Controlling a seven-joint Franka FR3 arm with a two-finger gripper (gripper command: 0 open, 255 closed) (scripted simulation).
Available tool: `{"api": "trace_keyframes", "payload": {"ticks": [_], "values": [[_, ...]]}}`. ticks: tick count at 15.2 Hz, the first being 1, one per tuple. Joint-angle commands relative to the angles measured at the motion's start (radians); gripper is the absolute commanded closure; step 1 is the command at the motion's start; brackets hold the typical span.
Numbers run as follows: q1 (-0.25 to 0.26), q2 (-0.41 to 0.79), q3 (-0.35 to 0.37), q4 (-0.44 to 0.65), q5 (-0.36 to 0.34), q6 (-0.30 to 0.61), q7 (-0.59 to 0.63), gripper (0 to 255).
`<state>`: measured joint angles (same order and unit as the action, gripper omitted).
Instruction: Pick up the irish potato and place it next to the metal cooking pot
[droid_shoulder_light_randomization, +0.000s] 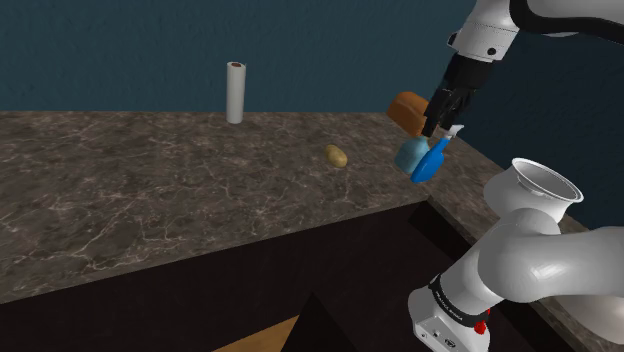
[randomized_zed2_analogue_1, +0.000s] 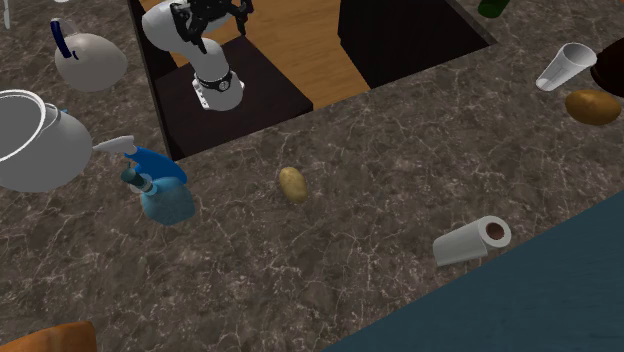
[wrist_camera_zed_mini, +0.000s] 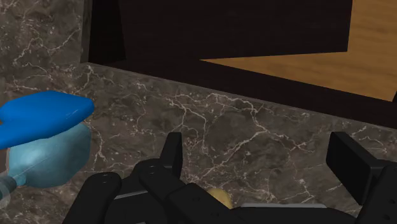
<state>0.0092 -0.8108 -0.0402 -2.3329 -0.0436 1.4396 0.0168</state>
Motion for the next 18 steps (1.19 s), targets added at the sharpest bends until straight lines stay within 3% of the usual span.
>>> {"api": "trace_keyframes", "payload": {"ticks": [1, 10, 18], "values": [[0.000, 0.000, 0.000, 0.000, 0.000, 0.000, 0.000, 0], [-0.001, 0.202, -0.021, -0.098, -0.014, 0.341, -0.005, 0], [0.000, 0.462, -0.040, -0.081, -0.017, 0.622, -0.011, 0]]}}
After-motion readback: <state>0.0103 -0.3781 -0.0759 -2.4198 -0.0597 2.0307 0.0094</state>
